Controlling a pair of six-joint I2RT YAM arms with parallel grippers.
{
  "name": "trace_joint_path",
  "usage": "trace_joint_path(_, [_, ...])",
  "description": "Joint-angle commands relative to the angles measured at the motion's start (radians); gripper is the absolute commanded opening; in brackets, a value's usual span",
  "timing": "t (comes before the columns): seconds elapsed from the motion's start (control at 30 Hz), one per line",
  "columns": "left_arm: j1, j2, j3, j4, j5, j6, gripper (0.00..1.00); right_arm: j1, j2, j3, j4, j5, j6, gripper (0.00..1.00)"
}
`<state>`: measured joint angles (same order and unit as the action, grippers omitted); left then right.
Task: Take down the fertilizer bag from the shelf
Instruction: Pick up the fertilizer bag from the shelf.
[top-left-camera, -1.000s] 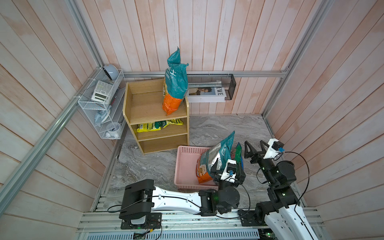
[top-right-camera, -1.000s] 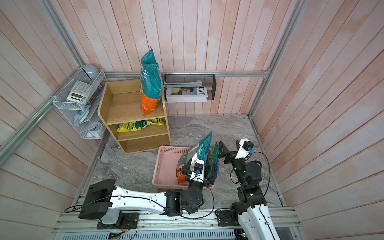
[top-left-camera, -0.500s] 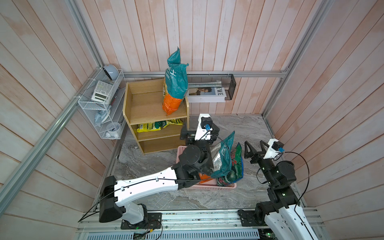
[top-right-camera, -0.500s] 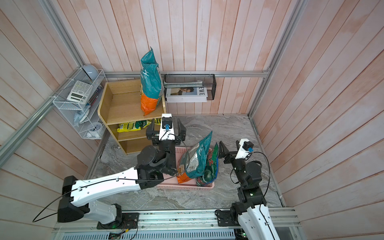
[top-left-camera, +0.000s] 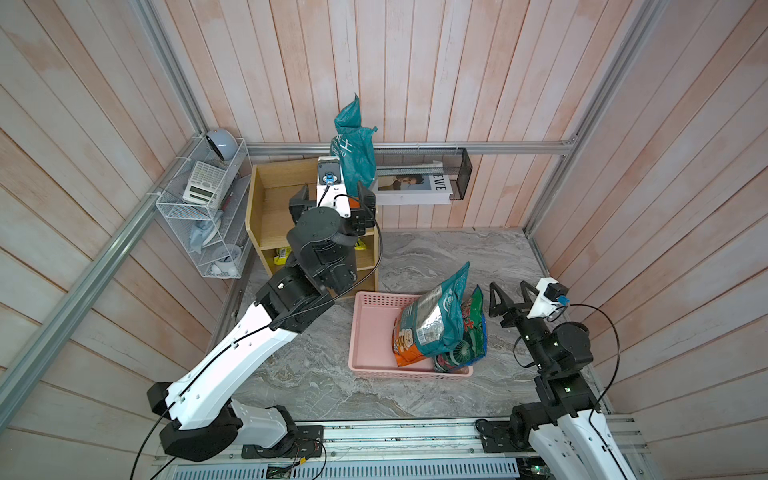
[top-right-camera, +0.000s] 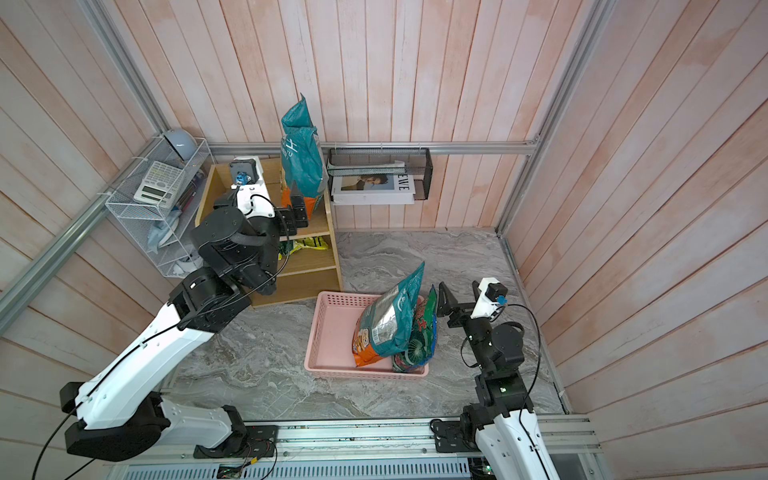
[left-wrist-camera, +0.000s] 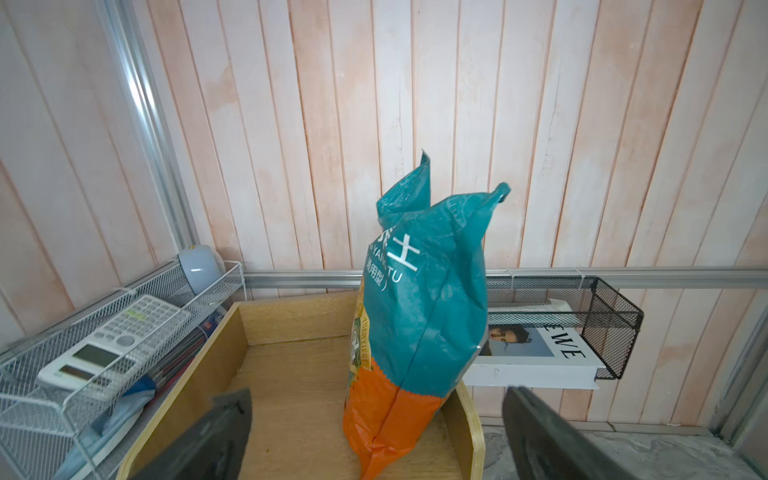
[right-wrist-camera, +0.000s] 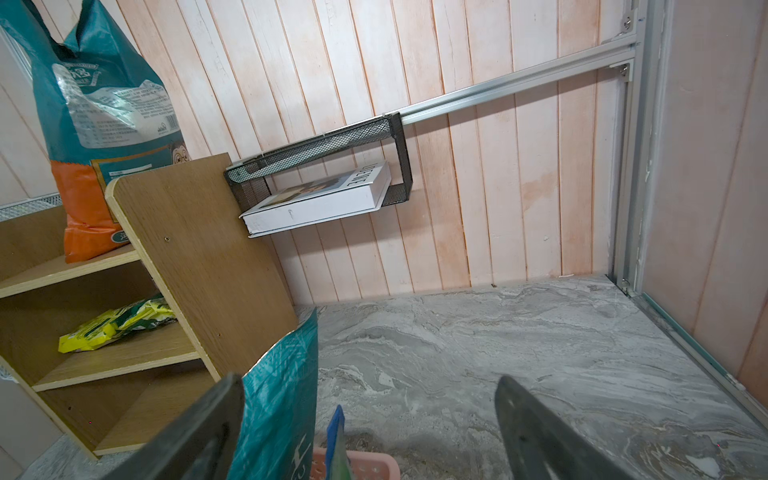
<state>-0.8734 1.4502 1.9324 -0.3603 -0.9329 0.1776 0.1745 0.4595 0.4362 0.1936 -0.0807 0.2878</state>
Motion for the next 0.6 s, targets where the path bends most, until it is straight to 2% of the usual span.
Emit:
trace_joint_path(0.0, [0.028, 0.106, 0.171, -0.229, 0.092, -0.023, 1.00, 0.001, -0.012, -0.010, 0.012, -0.008, 0.004, 0.98])
trace_joint_path(0.37, [0.143, 0.448, 0.712, -0.390, 0.144, 0.017, 1.00, 0.002, -0.013, -0.011, 0.013, -0.007, 0.005, 0.98])
trace_joint_path(0.43, [0.159, 0.485, 0.760, -0.394, 0.178, 0.042, 1.00, 0.002, -0.013, -0.011, 0.013, -0.005, 0.003, 0.98])
trace_joint_path(0.57, [0.198, 0.508, 0.746, -0.347, 0.212, 0.062, 1.00, 0.002, -0.010, -0.013, 0.017, -0.005, 0.005, 0.98])
